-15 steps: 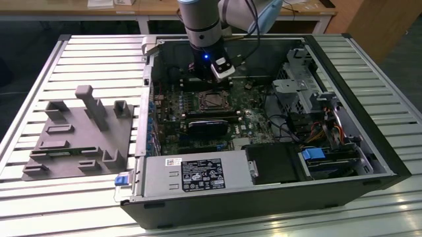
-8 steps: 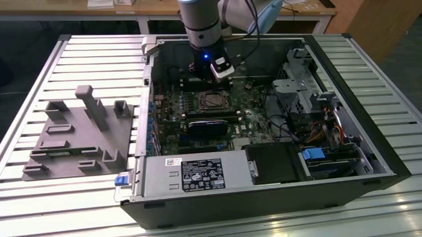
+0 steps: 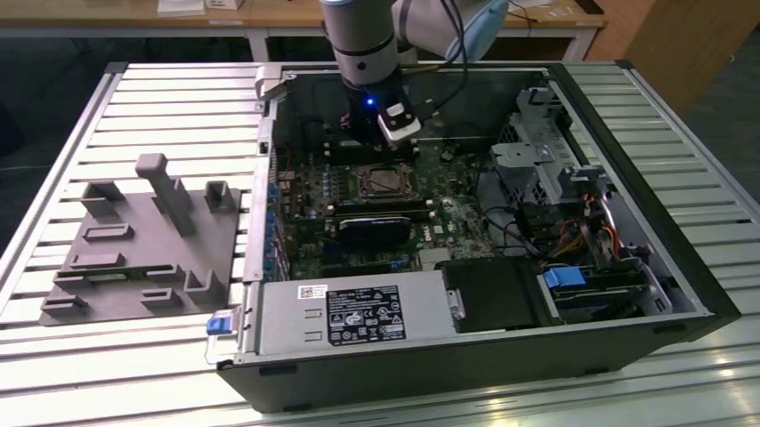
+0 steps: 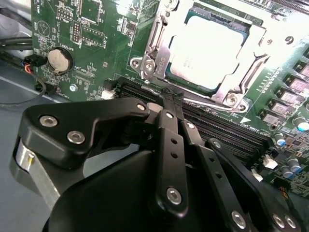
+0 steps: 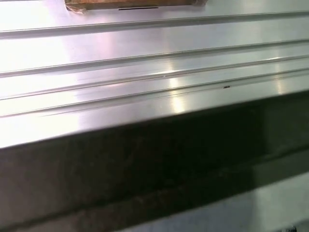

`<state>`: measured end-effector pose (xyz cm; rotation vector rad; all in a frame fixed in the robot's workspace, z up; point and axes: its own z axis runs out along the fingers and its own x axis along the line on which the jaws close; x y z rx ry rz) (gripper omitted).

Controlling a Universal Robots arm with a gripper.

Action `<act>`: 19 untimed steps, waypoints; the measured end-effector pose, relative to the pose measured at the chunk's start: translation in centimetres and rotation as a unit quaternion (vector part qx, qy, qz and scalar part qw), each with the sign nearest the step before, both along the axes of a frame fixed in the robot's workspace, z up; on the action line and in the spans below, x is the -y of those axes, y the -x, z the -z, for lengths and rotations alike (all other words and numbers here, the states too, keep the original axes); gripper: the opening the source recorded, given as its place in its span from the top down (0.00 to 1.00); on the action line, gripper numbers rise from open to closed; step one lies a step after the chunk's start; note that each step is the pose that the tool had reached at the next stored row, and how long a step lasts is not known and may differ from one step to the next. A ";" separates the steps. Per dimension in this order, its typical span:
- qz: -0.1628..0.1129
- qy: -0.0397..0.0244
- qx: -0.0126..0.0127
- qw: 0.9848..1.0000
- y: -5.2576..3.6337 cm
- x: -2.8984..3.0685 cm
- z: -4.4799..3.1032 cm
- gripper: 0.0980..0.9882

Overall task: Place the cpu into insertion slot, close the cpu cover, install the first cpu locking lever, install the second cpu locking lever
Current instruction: 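Install the first cpu locking lever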

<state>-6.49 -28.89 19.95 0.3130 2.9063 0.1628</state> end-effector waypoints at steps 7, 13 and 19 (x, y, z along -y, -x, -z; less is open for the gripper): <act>0.003 0.002 0.000 1.000 0.00 -0.02 0.11 1.00; 0.004 0.002 0.000 1.000 -0.25 -0.03 0.13 1.00; 0.004 -0.001 0.000 1.000 -0.26 -0.03 0.13 1.00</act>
